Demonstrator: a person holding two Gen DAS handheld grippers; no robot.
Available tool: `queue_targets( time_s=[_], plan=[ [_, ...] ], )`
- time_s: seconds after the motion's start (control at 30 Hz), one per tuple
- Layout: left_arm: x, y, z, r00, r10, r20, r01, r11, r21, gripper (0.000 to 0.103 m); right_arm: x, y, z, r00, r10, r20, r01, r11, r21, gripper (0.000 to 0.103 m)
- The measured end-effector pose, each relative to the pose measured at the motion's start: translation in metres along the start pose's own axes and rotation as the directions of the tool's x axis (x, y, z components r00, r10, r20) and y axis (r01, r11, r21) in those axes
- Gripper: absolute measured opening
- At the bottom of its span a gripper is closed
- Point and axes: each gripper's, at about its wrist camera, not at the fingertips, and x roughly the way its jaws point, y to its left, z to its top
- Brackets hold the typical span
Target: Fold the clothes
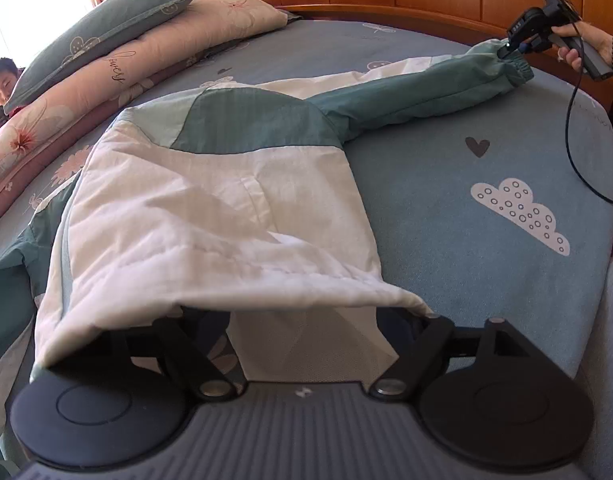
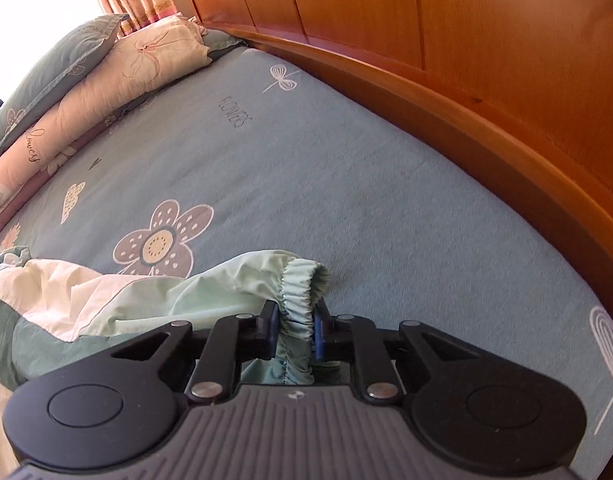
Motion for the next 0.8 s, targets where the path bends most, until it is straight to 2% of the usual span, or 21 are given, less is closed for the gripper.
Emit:
queue_targets(
  time_s=[0.1, 0.2, 0.33, 0.43, 0.6, 0.8],
  plan=[
    [-0.004, -0.004, 0.004, 1.0, -0.012, 0.006, 0.012, 1.0, -0.004, 0.081, 0.022, 0.004, 0.0, 0.999, -0.048, -0.025, 0.048, 0.999, -0.002, 0.027],
    [-0.009, -0.009, 0.006, 0.999, -0.029, 0.027, 0.029, 1.0, 0.002, 0.081, 0.027, 0.005, -0.01, 0.997, -0.073, -0.041, 0.073, 0.997, 0.005, 0.04],
    [-0.017, -0.014, 0.006, 0.997, -0.049, 0.054, 0.049, 0.999, 0.003, 0.081, 0.004, 0.0, -0.02, 0.997, -0.075, -0.035, 0.076, 0.996, 0.043, 0.047],
    [-0.027, -0.015, 0.003, 0.995, -0.068, 0.078, 0.069, 0.998, -0.007, 0.081, -0.02, 0.005, -0.028, 0.993, -0.11, -0.039, 0.11, 0.994, -0.003, 0.049],
    [-0.043, -0.02, -0.004, 0.992, -0.075, 0.099, 0.076, 0.997, 0.0, 0.081, -0.058, 0.037, -0.043, 0.997, -0.057, -0.05, 0.053, 0.996, -0.074, 0.054],
    [-0.063, -0.02, -0.016, 0.992, -0.057, 0.111, 0.058, 0.998, -0.008, 0.081, -0.091, 0.124, -0.063, 0.996, 0.049, -0.08, -0.066, 0.973, -0.223, 0.054]
  ],
)
